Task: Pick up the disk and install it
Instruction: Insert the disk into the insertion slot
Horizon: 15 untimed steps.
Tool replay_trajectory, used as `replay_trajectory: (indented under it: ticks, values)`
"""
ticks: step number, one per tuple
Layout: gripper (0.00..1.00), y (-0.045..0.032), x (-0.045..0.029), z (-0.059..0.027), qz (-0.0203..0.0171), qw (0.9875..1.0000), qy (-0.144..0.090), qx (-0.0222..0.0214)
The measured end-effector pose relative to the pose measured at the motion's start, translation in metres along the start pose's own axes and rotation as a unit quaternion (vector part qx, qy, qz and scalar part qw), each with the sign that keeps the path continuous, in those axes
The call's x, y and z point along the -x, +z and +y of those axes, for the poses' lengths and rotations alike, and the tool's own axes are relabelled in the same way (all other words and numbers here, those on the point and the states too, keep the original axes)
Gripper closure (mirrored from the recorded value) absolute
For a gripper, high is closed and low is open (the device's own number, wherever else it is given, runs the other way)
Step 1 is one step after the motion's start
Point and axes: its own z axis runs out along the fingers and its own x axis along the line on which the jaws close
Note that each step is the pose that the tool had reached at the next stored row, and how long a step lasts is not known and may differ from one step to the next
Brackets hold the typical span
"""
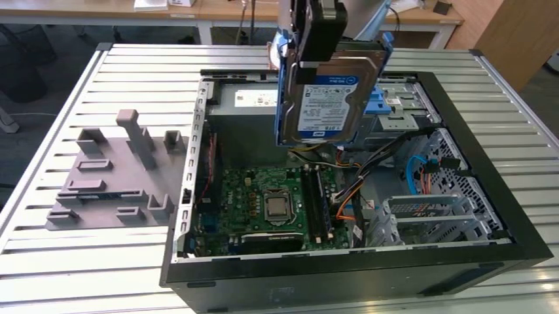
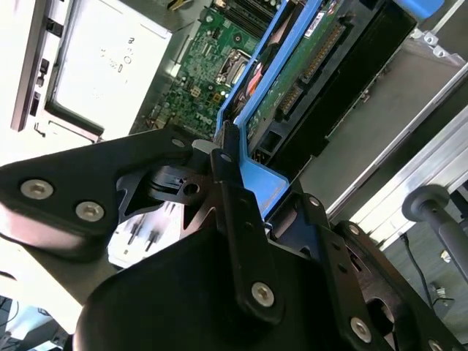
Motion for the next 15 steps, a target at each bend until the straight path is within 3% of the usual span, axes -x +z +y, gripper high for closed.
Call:
replay_trajectory:
  ticks: [5,15]
  values:
    - [0.64,0.0001,-0.006,-0.0009,0.0,1.0,0.0,0.0]
    - [0.64,0.0008,-0.0356,-0.0012,-0.0001,1.0,0.0,0.0]
